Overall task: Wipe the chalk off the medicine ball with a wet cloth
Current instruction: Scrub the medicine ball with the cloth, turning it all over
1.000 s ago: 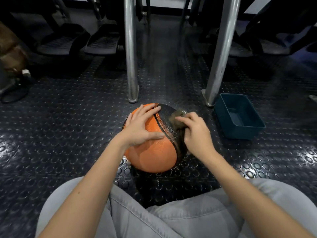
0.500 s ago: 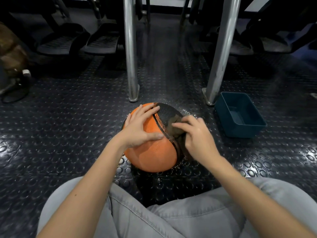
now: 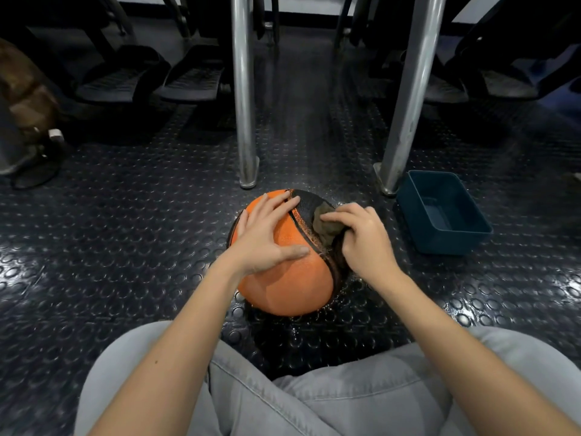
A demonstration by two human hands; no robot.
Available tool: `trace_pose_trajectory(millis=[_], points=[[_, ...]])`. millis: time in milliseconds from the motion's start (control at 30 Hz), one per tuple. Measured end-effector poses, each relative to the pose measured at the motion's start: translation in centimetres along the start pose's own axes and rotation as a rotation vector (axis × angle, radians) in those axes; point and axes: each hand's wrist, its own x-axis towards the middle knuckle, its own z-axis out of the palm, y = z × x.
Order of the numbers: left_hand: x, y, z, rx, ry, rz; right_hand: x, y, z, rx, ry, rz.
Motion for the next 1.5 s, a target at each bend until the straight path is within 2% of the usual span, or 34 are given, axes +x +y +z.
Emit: trace_pose_trajectory(millis=[133,167,267,333,367,500,533,700,767,867,900,933,1033,1100,1133,1267,1300,1333,1433,1500], points=[[-0.1,-0.2,-0.1,-0.027,-0.003,-0.005,-2.3,-2.5,0.6,-0.016,-0.003,-0.298],[-0.2,-0.1,-0.1,-0.031,-0.007,-0.009,-1.8,-2.1,0.5,-0.013,-0.030,-0.294],[-0.3,0.1,-0.1,0.001,-0.023,-0.013,1.1,0.7,0.1,-0.019,-0.075,-0.001],[-0.2,0.2,0.0,0.011,-0.012,0.003,1.7,1.4,0.0,-0.031,-0.085,0.077],[-0.2,0.1,-0.1,0.005,-0.006,0.000,1.3,0.7,0.0,-0.038,-0.079,0.045],[-0.4,-0.5,-0.2,-0.029,0.002,0.009,-1.9,-2.6,0.4,-0.047,-0.026,-0.287],[-0.4,-0.5,-0.2,-0.027,-0.002,0.014,-1.7,-2.5,0.4,-0.053,-0.046,-0.302],[0.0,0.4,-0.1,-0.003,-0.005,0.011,1.4,1.1,0.0,-0.003,-0.075,0.107],[0.2,0.4,0.1,-0.002,0.011,-0.002,0.4,-0.3,0.0,-0.018,-0.063,0.062],[0.2,-0.1,0.0,-0.020,0.016,-0.010,-2.3,-2.3,0.1,0.019,-0.019,-0.196],[0.1,-0.1,0.0,-0.019,0.011,-0.010,-2.4,-2.2,0.1,0.025,-0.035,-0.215],[0.0,-0.2,-0.1,-0.020,0.007,-0.012,-1.8,-1.6,0.0,0.027,-0.051,-0.173],[-0.1,0.0,-0.3,-0.017,0.002,-0.003,0.5,1.3,0.3,-0.009,-0.087,0.103],[-0.1,0.1,-0.2,-0.014,0.008,0.004,0.7,1.9,0.5,-0.023,-0.090,0.186],[-0.1,0.1,-0.2,-0.013,0.012,0.003,0.4,1.2,0.5,-0.028,-0.081,0.170],[-0.3,-0.4,-0.2,-0.024,-0.010,0.015,-1.9,-2.1,0.3,-0.015,-0.009,-0.202],[-0.4,-0.4,-0.2,-0.022,-0.011,0.020,-1.5,-2.0,0.3,-0.039,-0.021,-0.243],[-0.5,-0.4,-0.2,-0.017,-0.008,0.022,-0.7,-1.4,0.3,-0.069,-0.048,-0.207],[-0.4,-0.1,0.1,0.026,-0.010,0.038,1.8,1.5,0.2,-0.092,-0.106,0.073],[-0.4,0.1,0.2,0.047,-0.020,0.048,1.7,1.5,0.3,-0.095,-0.127,0.121]])
